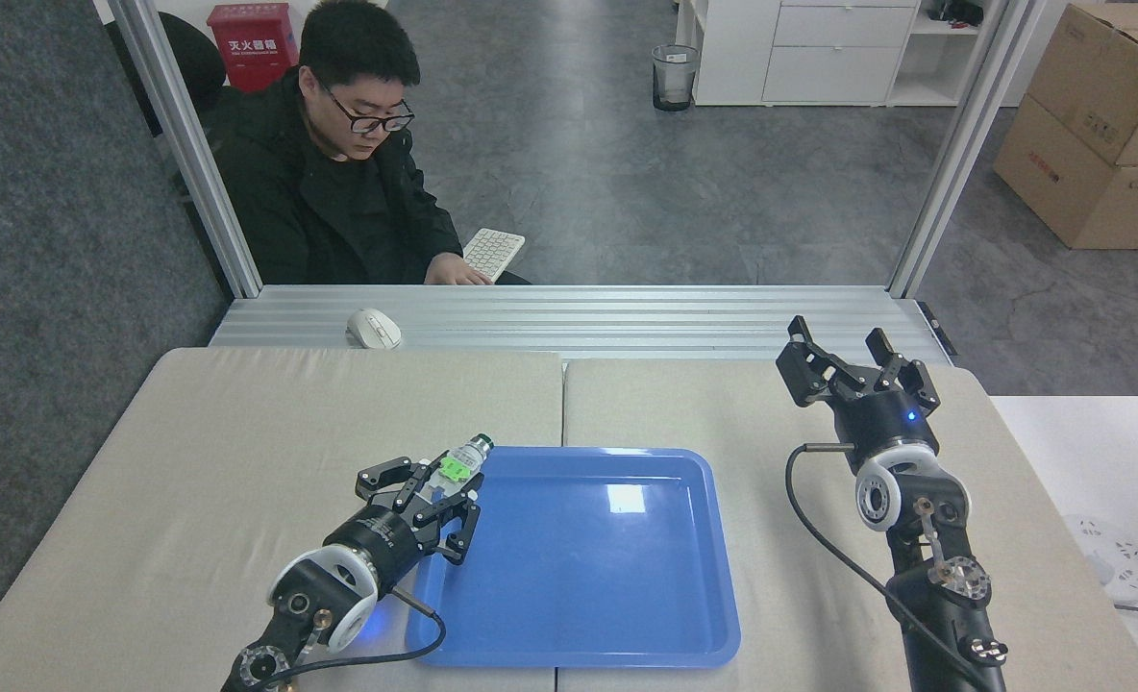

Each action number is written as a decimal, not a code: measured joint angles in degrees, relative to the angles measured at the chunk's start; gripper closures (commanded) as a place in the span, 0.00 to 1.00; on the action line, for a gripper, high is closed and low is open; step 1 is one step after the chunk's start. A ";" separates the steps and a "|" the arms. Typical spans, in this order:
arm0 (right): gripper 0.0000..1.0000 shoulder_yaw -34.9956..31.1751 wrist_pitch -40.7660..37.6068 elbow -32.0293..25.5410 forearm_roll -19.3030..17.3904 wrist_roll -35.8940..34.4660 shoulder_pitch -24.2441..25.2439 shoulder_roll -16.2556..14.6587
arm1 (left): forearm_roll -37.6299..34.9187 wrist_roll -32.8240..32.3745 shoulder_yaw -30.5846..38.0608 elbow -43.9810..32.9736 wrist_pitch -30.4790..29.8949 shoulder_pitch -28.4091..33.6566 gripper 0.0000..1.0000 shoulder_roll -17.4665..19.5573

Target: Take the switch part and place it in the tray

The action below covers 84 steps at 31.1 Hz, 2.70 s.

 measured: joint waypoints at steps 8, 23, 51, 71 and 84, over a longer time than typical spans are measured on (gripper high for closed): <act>0.00 -0.01 -0.02 0.00 0.00 0.00 0.00 0.04 | -3.63 -1.52 -2.80 2.71 2.14 -0.97 0.66 -3.62; 0.00 -0.07 -0.15 0.00 0.00 0.00 0.00 0.22 | -5.64 -1.22 -4.75 -1.53 11.98 -1.66 0.01 -6.84; 0.00 -0.12 -0.14 0.00 0.01 0.01 0.00 0.48 | 2.31 4.87 10.57 2.53 19.13 -8.40 0.00 -2.59; 0.00 -0.12 -0.08 0.00 0.01 0.01 0.00 0.52 | 9.52 4.86 14.25 2.53 19.79 -9.04 0.00 0.75; 0.00 -0.12 -0.08 0.00 0.01 0.01 0.00 0.55 | 10.12 6.71 15.15 2.17 19.52 -8.20 0.00 1.81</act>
